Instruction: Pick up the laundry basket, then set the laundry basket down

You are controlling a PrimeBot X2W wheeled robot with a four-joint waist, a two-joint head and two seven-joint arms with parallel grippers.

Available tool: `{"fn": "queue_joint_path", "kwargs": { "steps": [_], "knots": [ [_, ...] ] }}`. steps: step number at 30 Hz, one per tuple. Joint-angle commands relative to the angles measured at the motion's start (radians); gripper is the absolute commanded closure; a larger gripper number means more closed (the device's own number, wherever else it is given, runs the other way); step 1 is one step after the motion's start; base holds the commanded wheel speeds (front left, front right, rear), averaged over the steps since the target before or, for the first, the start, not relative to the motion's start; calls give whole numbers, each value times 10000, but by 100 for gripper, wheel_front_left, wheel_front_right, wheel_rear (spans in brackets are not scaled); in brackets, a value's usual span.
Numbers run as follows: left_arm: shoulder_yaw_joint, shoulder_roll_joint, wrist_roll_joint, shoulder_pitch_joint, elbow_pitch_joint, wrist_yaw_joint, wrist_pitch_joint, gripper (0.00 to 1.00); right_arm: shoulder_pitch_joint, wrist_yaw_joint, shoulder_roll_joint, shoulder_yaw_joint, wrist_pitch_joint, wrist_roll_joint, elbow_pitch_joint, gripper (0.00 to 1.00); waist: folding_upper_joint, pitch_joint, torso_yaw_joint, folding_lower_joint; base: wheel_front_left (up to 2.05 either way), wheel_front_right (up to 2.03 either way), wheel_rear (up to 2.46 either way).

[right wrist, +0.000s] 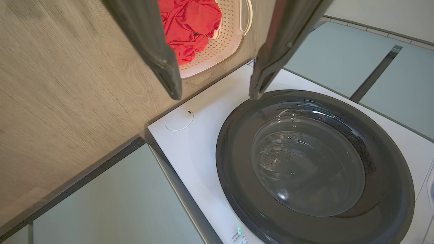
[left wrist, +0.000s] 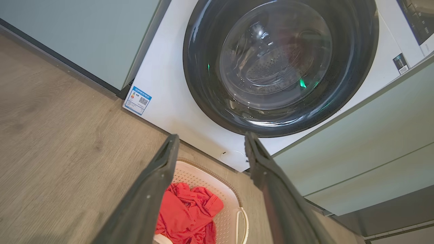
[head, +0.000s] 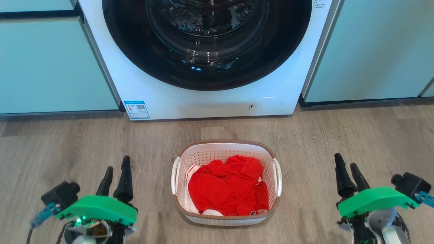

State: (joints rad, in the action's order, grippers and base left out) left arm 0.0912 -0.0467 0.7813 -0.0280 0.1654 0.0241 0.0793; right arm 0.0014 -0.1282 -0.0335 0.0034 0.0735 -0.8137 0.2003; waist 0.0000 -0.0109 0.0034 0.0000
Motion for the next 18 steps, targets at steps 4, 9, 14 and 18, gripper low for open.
{"fn": "queue_joint_path", "kwargs": {
  "steps": [4, 9, 14, 18],
  "knots": [
    [-9, -189, -737, 132, -460, -175, 215, 0, -308, -15, -102, 225, 274, 712, -469, 0, 0, -6, -1, 0, 0, 0, 0],
    [138, -242, -1462, 59, -468, -299, 390, 0, -294, -16, -109, 340, 449, 1460, -551, 0, 0, -8, -16, 0, 0, 0, 0],
    [238, -289, -2081, 19, -481, -399, 537, 0, -277, -17, -115, 426, 595, 2095, -620, 0, 0, -9, -33, 0, 0, 0, 0],
    [318, -315, -2565, -27, -492, -465, 654, 0, -259, -18, -120, 486, 712, 2577, -659, 0, 0, -12, -41, 0, 0, 0, 0]
  ]
}}
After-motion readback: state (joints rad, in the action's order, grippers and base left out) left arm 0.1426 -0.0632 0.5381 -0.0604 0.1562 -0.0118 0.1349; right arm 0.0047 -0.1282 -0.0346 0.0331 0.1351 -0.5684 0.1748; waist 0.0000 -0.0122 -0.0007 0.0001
